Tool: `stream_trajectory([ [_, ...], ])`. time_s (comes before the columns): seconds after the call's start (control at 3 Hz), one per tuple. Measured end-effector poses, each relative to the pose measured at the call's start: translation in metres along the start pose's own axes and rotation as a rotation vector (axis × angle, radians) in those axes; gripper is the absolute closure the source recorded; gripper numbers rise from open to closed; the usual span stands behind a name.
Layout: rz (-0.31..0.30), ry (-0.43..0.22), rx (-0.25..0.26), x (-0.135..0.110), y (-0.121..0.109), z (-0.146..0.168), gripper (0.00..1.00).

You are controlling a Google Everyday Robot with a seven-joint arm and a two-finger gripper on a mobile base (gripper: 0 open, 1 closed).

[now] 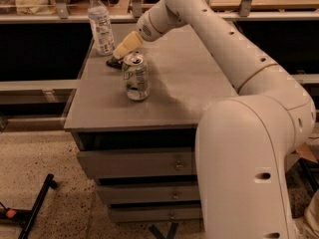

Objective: Move rxbar chocolate near blue plastic bottle

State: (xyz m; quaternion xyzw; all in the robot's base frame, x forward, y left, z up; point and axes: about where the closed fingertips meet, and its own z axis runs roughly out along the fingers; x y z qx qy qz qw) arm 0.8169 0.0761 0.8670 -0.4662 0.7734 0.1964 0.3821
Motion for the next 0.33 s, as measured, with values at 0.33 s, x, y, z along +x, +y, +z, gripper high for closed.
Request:
stream_trajectory([
  [0.33,0.000,0.000,0.000,0.0001,0.0001,0.0003,0.00],
])
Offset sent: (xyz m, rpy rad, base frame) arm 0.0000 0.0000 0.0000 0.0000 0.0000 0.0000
